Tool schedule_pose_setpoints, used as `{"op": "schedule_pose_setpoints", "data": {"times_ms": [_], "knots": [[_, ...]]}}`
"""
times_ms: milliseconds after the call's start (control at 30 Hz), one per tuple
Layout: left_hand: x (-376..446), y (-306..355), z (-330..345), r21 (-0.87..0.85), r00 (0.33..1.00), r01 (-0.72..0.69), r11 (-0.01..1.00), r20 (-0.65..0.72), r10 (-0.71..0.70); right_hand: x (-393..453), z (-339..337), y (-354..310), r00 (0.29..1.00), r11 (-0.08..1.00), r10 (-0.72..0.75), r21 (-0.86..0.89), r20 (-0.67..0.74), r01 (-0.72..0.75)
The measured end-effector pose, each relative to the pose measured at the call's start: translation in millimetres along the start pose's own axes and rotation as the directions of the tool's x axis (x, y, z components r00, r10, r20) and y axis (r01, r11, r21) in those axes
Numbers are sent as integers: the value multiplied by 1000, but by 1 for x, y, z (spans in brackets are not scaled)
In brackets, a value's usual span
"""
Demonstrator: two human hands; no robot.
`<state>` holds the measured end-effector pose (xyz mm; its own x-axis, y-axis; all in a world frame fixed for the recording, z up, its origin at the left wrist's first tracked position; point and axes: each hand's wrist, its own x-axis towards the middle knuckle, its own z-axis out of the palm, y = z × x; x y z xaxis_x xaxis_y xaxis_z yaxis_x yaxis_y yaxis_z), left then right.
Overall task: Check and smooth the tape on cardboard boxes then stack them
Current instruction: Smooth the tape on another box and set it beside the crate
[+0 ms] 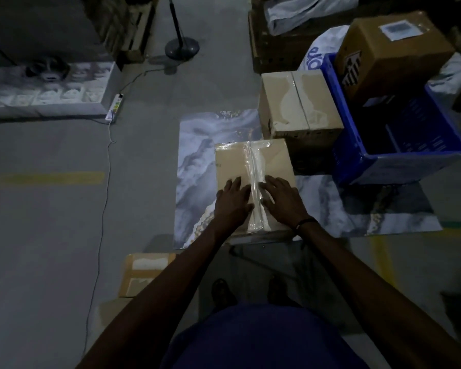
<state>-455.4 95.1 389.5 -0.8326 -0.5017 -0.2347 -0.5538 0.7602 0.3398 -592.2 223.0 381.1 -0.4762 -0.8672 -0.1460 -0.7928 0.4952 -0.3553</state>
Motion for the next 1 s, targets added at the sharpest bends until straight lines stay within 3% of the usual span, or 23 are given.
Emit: {"op": "schedule_pose_setpoints", "data": {"times_ms": [567,867,1000], "knots": [[-36,32,27,-78,991,130,988,3,-130,-44,12,11,996,995,-83,-55,10,84],[14,12,-4,-29,989,149,988,16,-148,-1,-3,17,994,990,-105,-96,-25,103],[43,12,-20,23,981,139,990,131,-140,31,-10,12,997,991,-74,-110,32,77]]}}
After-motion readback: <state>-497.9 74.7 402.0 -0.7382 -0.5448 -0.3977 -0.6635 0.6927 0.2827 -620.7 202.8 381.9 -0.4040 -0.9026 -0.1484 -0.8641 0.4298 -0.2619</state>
